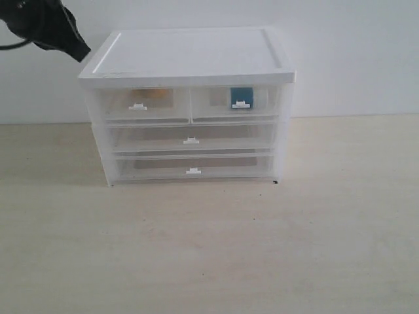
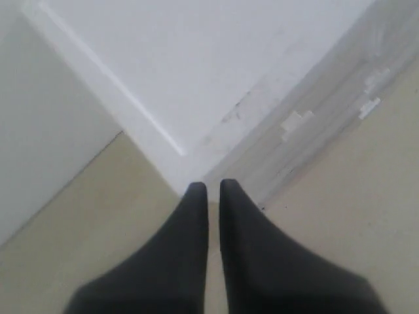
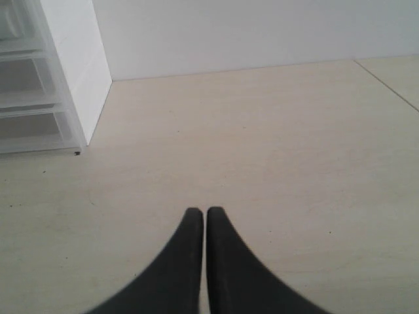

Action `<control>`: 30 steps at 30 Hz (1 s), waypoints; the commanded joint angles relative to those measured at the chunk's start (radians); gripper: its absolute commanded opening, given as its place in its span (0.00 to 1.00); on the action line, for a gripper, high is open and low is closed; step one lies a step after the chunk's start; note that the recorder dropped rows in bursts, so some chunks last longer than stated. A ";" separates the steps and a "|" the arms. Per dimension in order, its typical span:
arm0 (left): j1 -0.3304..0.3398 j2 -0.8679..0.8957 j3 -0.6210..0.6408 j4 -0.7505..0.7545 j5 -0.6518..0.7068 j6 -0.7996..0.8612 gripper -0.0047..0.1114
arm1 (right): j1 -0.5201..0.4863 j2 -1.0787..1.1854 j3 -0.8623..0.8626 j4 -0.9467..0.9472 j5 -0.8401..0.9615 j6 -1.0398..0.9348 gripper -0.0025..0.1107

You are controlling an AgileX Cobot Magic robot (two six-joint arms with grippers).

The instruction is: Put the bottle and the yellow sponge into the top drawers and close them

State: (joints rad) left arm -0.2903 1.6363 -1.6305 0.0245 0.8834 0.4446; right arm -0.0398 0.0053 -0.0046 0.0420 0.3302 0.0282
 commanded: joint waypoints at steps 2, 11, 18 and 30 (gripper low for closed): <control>0.001 -0.135 0.105 0.153 0.012 -0.380 0.08 | 0.002 -0.005 0.005 -0.003 -0.008 -0.004 0.02; 0.001 -0.407 0.416 0.256 -0.192 -0.643 0.08 | 0.002 -0.005 0.005 -0.003 -0.008 -0.004 0.02; 0.001 -0.671 0.698 0.279 -0.300 -0.718 0.08 | 0.002 -0.005 0.005 -0.003 -0.008 -0.004 0.02; 0.001 -0.964 0.802 0.220 -0.118 -0.745 0.08 | 0.002 -0.005 0.005 -0.003 -0.008 -0.004 0.02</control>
State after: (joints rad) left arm -0.2903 0.6936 -0.8436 0.2601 0.7436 -0.2860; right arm -0.0398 0.0053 -0.0046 0.0420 0.3302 0.0282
